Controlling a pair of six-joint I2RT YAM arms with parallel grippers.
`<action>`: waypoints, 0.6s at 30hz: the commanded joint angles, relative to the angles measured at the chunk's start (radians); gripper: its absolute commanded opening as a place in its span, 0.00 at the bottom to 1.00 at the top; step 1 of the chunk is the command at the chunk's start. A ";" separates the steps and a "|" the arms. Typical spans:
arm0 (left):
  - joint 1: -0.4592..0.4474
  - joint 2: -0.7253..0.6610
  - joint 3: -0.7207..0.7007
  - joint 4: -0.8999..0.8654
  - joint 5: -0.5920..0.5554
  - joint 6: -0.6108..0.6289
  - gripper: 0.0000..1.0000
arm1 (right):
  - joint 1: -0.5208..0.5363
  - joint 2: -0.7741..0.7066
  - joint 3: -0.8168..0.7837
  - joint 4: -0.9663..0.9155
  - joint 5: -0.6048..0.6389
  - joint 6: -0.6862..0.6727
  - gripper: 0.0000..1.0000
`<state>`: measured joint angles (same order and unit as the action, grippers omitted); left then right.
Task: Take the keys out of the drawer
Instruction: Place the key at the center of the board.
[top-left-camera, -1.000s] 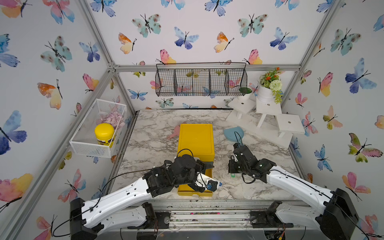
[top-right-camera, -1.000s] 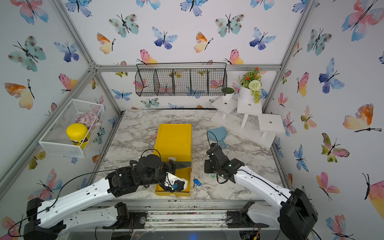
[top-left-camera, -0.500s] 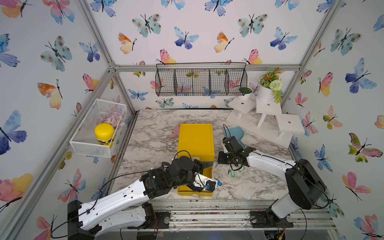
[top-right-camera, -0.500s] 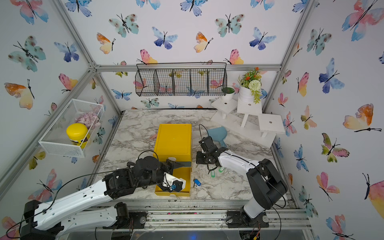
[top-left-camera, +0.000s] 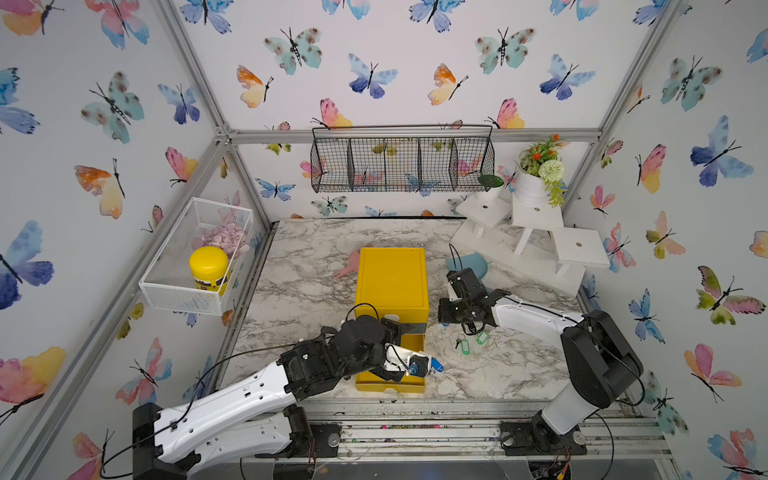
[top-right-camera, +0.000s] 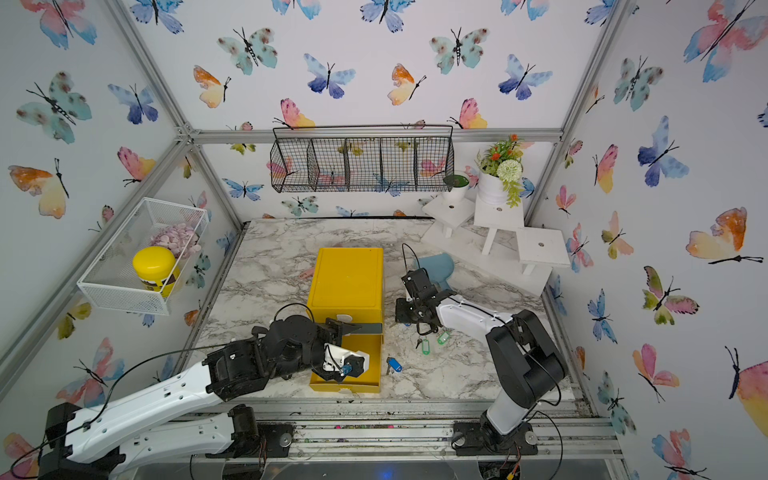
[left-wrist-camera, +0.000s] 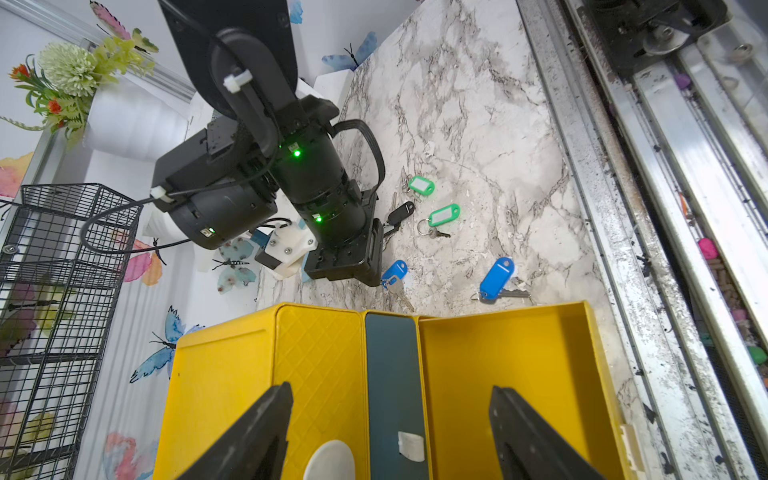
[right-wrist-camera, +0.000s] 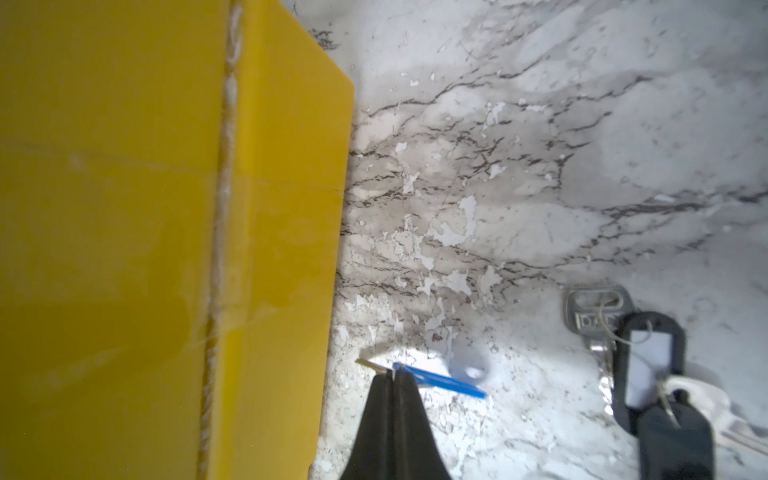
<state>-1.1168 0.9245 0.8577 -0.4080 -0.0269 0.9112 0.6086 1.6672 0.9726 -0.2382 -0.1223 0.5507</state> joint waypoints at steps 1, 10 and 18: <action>-0.006 -0.015 -0.010 0.012 -0.026 -0.031 0.80 | -0.013 0.045 0.037 0.008 -0.034 -0.034 0.05; -0.017 -0.040 0.042 0.001 -0.089 -0.299 0.79 | -0.038 0.065 0.192 -0.065 -0.091 -0.073 0.35; -0.082 0.001 0.161 -0.075 -0.312 -0.864 0.74 | -0.062 -0.038 0.302 -0.165 -0.087 -0.050 0.41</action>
<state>-1.1908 0.9028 0.9550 -0.4252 -0.2111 0.3740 0.5610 1.6817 1.2331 -0.3313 -0.1997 0.4870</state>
